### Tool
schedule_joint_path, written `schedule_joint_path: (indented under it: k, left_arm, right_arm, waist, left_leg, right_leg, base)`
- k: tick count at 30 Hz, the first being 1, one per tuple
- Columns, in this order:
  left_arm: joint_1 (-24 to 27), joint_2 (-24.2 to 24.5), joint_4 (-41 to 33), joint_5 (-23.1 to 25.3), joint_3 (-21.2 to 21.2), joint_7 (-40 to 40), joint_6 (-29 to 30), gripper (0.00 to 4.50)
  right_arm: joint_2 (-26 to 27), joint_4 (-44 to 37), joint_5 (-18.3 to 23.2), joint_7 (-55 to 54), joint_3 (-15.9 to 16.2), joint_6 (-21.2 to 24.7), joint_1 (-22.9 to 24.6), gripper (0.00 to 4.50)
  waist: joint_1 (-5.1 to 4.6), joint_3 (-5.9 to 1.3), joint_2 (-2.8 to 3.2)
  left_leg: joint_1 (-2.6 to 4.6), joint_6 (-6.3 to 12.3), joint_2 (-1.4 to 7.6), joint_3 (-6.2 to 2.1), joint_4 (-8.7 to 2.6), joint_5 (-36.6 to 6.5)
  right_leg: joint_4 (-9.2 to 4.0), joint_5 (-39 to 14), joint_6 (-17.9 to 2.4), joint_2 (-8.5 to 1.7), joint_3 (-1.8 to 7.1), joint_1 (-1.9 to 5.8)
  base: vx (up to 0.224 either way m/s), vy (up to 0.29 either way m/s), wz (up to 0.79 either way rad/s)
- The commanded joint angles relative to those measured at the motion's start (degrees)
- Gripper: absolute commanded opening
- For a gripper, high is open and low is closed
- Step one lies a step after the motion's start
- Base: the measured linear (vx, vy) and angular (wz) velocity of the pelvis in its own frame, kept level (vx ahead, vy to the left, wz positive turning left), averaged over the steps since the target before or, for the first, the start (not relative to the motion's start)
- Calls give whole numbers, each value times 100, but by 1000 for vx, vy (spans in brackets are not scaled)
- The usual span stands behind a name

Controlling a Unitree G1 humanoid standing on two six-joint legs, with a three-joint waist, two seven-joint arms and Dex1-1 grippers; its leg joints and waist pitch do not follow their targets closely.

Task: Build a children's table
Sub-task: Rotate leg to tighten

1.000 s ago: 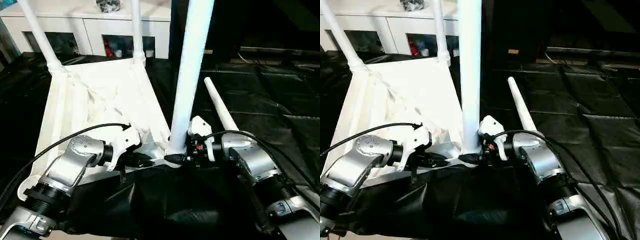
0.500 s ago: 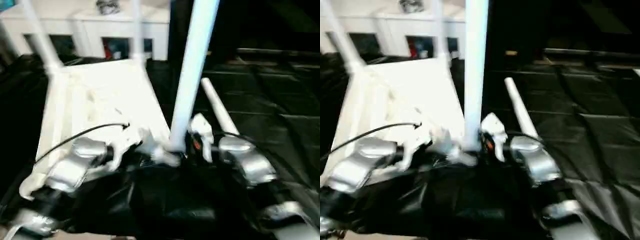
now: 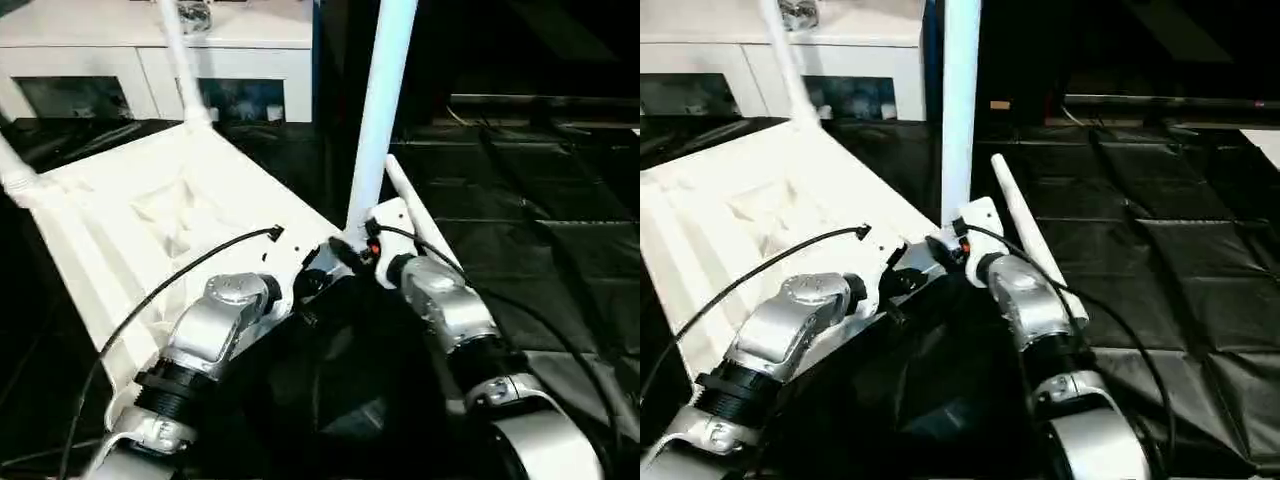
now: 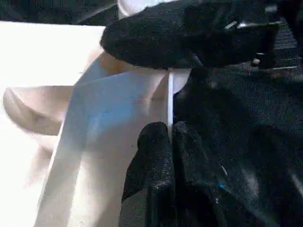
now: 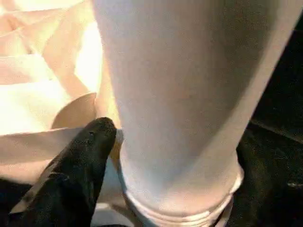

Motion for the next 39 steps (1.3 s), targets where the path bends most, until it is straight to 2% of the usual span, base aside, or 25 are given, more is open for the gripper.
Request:
schedule_joint_path:
  k: [1,5,7,8,11,12,18,21,23,24,26,27,30,35,37,39]
  left_arm:
    - [-47,-19,-261,-27,-132,-248,-238,0]
    - [73,244,-352,-107,-232,-727,-426,0]
    - [133,393,-393,-150,-265,-981,-533,0]
    - [202,578,-408,-191,-294,-1287,-844,0]
    - [296,810,-502,-382,-288,-1746,-1046,0]
    - [317,857,-529,-435,-282,-1853,-1057,0]
    - [456,1314,-664,-737,-314,-2854,-1166,0]
    - [481,1497,-635,-808,-373,-3223,-1246,0]
    - [484,1541,-622,-809,-390,-3290,-1265,0]
    - [467,1576,-575,-787,-390,-3350,-1293,0]
    - [458,1581,-550,-785,-382,-3368,-1306,0]
    - [445,1577,-512,-776,-362,-3365,-1327,0]
    - [447,1552,-499,-774,-333,-3358,-1326,0]
    - [459,1468,-525,-786,-285,-3219,-1262,0]
    - [430,1309,-485,-733,-211,-2903,-1161,0]
    - [332,1047,-366,-611,-105,-2366,-1010,0]
  right_arm:
    - [213,115,-36,526,504,44,125,380]
    - [-81,-210,14,1173,649,-1,224,380]
    - [-271,-450,57,1613,752,-11,314,380]
    - [-534,-738,88,2123,877,-36,427,380]
    - [-904,-1151,190,2832,1048,61,576,380]
    - [-975,-1227,211,2979,1081,88,602,380]
    - [-1542,-1771,336,3927,1292,231,744,380]
    - [-1676,-1966,351,4166,1344,353,775,380]
    - [-1713,-2013,347,4235,1374,400,785,380]
    - [-1772,-2095,339,4306,1430,450,802,357]
    - [-1778,-2135,358,4315,1436,496,812,348]
    - [-1755,-2200,397,4312,1431,576,830,348]
    - [-1698,-2225,436,4324,1446,657,886,307]
    - [-1595,-2207,469,4203,1397,716,944,282]
    - [-1396,-2057,443,3815,1284,741,944,279]
    - [-1054,-1580,226,2887,1090,553,829,278]
  waist:
    - [34,-385,14]
    - [49,-377,33]
    - [61,-386,24]
    - [72,-384,30]
    - [140,-392,32]
    - [154,-384,26]
    - [253,-380,34]
    - [254,-370,20]
    - [261,-374,22]
    - [262,-374,53]
    - [274,-376,37]
    - [272,-380,40]
    - [281,-393,39]
    - [296,-392,34]
    - [300,-389,36]
    - [276,-382,27]
  left_leg:
    - [-39,308,162,-60,-390,-960]
    - [-1,276,169,-51,-392,-1053]
    - [-17,308,179,-55,-389,-1000]
    - [-1,328,185,-47,-393,-1020]
    - [33,388,183,-42,-383,-976]
    - [48,407,193,-26,-384,-1007]
    - [58,356,209,-18,-398,-1032]
    - [36,298,197,-30,-408,-1084]
    - [42,284,204,-31,-408,-1058]
    - [40,268,205,-33,-407,-1059]
    - [65,252,207,-26,-407,-1063]
    - [53,244,207,-26,-405,-1029]
    - [42,254,209,-27,-400,-948]
    - [22,236,206,-32,-400,-932]
    - [21,196,207,-35,-402,-938]
    - [19,130,195,-36,-407,-964]
  right_leg:
    - [-449,-1323,-1121,-360,319,346]
    - [-465,-1401,-1139,-354,329,332]
    - [-434,-1236,-1155,-352,338,350]
    - [-440,-1221,-1161,-344,341,335]
    - [-421,-1029,-1226,-337,347,336]
    - [-417,-993,-1268,-336,361,308]
    - [-399,-1053,-1292,-333,376,301]
    - [-416,-1266,-1219,-344,376,322]
    - [-415,-1306,-1182,-346,381,315]
    - [-415,-1303,-1198,-351,381,310]
    - [-421,-1267,-1198,-334,382,297]
    - [-413,-1211,-1222,-336,384,302]
    - [-389,-1064,-1260,-340,381,308]
    - [-389,-1075,-1238,-345,377,323]
    - [-397,-1144,-1206,-353,379,319]
    - [-409,-1258,-1177,-355,377,314]
  base:
    - [0,0,0]
    - [0,0,0]
    - [0,0,0]
    - [0,0,0]
    - [0,0,0]
    - [0,0,0]
    - [0,0,0]
    - [0,0,0]
    - [0,0,0]
    - [0,0,0]
    - [0,0,0]
    - [0,0,0]
    - [0,0,0]
    - [0,0,0]
    - [0,0,0]
    - [0,0,0]
